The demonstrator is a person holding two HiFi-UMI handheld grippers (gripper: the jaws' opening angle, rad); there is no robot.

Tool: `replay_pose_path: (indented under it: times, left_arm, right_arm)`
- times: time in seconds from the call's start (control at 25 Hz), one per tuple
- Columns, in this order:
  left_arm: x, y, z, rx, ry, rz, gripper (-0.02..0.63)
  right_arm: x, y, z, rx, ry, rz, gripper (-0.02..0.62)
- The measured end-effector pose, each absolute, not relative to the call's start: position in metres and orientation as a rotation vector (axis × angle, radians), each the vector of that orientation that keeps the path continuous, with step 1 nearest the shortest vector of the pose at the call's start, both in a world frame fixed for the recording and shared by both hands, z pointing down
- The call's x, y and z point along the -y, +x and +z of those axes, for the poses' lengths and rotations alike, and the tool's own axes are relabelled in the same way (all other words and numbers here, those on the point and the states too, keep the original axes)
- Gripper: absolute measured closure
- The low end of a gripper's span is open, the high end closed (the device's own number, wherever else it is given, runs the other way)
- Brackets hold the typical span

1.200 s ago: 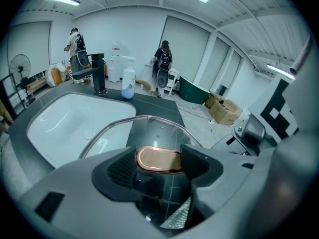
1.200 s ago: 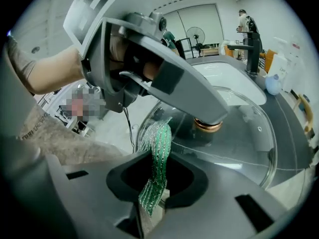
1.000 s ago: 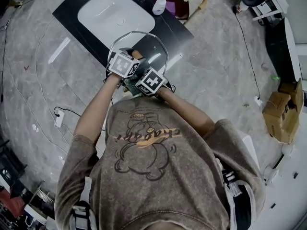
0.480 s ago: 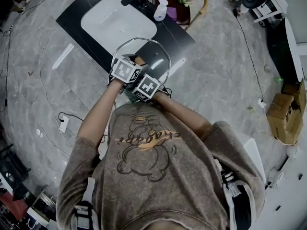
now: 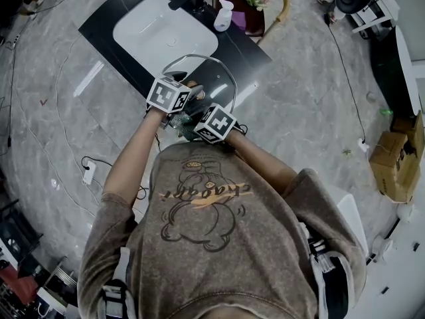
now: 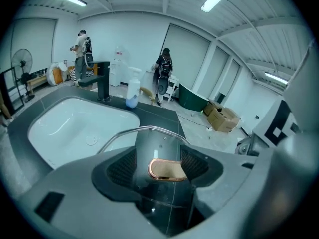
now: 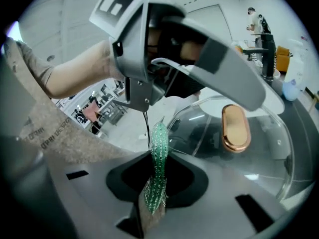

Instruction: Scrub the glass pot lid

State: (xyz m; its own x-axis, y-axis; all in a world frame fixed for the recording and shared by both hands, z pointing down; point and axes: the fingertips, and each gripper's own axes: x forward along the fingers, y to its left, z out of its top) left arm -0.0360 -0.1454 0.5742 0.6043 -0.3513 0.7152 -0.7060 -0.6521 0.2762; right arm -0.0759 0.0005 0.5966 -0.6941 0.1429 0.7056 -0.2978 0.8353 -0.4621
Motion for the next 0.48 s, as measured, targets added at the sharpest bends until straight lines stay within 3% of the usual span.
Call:
replay_pose_path:
  times: [0.48]
  left_arm:
    - [0.154,-0.078,0.511,0.965,2.336,0.683,0.325]
  right_arm:
    - [0.065,0.043,0.541,2.325,0.580,0.842,0.508]
